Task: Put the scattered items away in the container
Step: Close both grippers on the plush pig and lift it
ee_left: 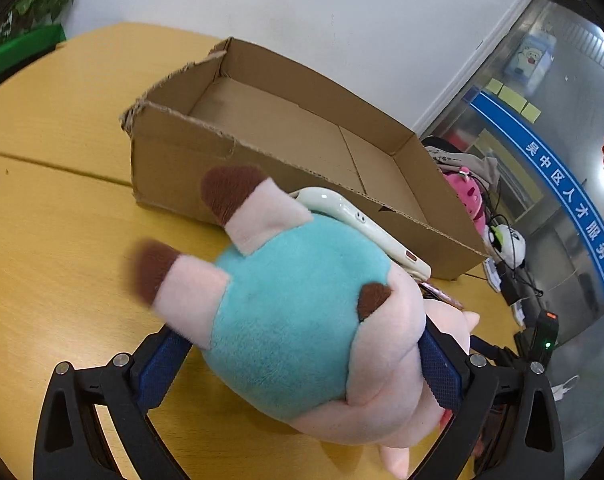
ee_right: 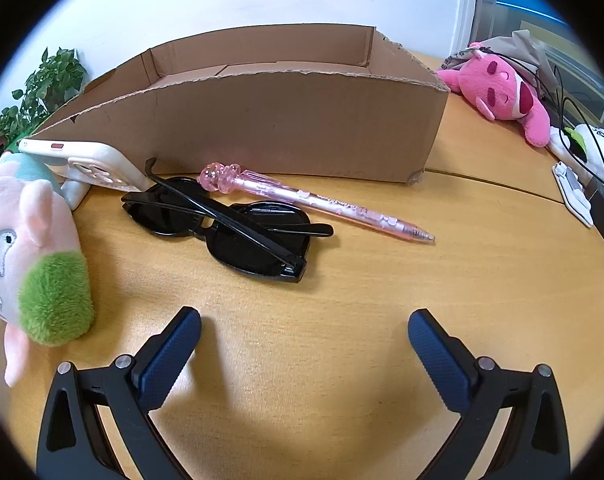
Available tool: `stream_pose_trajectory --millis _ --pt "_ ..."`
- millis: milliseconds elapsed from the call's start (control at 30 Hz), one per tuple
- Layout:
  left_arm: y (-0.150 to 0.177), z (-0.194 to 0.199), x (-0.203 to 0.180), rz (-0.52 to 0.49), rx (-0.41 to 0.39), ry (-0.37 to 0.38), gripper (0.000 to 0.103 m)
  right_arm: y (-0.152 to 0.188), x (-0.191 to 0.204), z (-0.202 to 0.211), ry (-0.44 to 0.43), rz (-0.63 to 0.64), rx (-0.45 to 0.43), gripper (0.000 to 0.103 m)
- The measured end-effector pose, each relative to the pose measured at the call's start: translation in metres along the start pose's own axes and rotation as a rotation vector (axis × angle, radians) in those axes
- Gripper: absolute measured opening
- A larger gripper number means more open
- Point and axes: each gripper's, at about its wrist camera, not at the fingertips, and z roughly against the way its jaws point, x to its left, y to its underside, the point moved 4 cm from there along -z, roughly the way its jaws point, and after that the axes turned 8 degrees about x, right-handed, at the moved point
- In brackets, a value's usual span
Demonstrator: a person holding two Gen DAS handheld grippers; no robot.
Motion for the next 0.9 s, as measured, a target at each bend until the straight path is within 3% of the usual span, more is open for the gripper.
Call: stream_pose_trajectory --millis 267,367,467,567,633,767,900 --pt "0.006 0.002 -0.006 -0.031 0.006 -0.009 0.099 0.011 0.027 0.006 -0.03 0.058 0.044 0.103" --pt "0.006 0.0 -0.005 -0.027 0.011 -0.008 0.099 0.019 0.058 0.017 -0.13 0.143 0.059 0.102" --pt "0.006 -0.001 -0.004 -0.027 0.016 -0.007 0.099 0.022 0.091 0.042 -0.206 0.241 -0.027 0.102" --pt "0.007 -0.001 -0.003 -0.019 0.019 0.0 0.099 0.018 0.122 0.063 -0.213 0.348 -0.133 0.102" --pt "0.008 -0.001 -0.001 -0.01 0.019 0.005 0.099 0.014 0.138 0.062 -0.207 0.385 -0.157 0.102" --pt "0.01 -0.001 -0.002 -0.013 0.022 0.01 0.099 0.011 0.161 0.036 -0.293 0.396 -0.059 0.102" --pt "0.011 0.002 -0.002 -0.022 0.022 0.017 0.096 0.015 0.175 0.02 -0.188 0.382 -0.021 0.084"
